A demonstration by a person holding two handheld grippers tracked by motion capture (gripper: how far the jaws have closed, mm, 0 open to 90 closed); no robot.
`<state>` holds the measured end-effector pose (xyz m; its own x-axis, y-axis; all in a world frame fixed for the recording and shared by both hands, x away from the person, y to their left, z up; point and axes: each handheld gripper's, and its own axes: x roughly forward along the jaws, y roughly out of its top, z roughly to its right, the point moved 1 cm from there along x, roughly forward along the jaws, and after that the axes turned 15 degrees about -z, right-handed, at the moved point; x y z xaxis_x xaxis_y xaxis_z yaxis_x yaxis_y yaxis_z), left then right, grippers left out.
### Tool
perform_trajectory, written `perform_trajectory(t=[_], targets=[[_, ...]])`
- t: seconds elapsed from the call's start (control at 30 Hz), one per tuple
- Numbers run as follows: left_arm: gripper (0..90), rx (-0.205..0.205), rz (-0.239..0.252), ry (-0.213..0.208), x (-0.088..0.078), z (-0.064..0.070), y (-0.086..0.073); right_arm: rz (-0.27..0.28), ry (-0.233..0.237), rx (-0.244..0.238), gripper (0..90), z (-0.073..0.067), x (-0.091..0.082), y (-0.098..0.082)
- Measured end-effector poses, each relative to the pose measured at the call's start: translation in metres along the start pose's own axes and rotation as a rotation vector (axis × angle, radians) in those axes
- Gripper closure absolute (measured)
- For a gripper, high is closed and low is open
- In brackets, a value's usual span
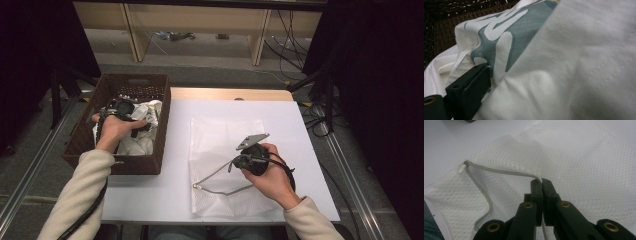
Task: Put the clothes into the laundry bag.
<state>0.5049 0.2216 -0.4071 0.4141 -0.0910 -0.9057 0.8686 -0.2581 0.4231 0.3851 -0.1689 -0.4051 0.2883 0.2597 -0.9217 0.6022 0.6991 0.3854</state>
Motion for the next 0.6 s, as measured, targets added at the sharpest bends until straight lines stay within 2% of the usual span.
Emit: perform_trajectory(t=[0.2, 0.3, 0.37, 0.5, 0.6], targets=[[2.9, -0.047, -0.011, -0.009, 0.018, -0.006, -0.004, -0.002, 0.001, -0.008, 89.6, 0.001, 0.001, 0.0], [2.3, -0.08, -0.028, -0.019, 0.027, -0.006, -0.007, -0.026, 0.017, 0.008, 89.5, -0.001, 0.0, 0.0], [2.3, -0.089, -0.034, -0.024, 0.031, -0.006, -0.008, -0.022, 0.007, -0.016, 89.6, 0.001, 0.002, 0.0], [9.0, -0.099, -0.04, -0.036, 0.033, -0.007, -0.009, -0.022, 0.008, -0.016, 89.6, 0.002, 0.002, 0.0], [19.7, -0.09, -0.061, -0.048, 0.035, -0.01, -0.01, -0.025, 0.014, -0.007, 89.5, 0.001, 0.001, 0.0]])
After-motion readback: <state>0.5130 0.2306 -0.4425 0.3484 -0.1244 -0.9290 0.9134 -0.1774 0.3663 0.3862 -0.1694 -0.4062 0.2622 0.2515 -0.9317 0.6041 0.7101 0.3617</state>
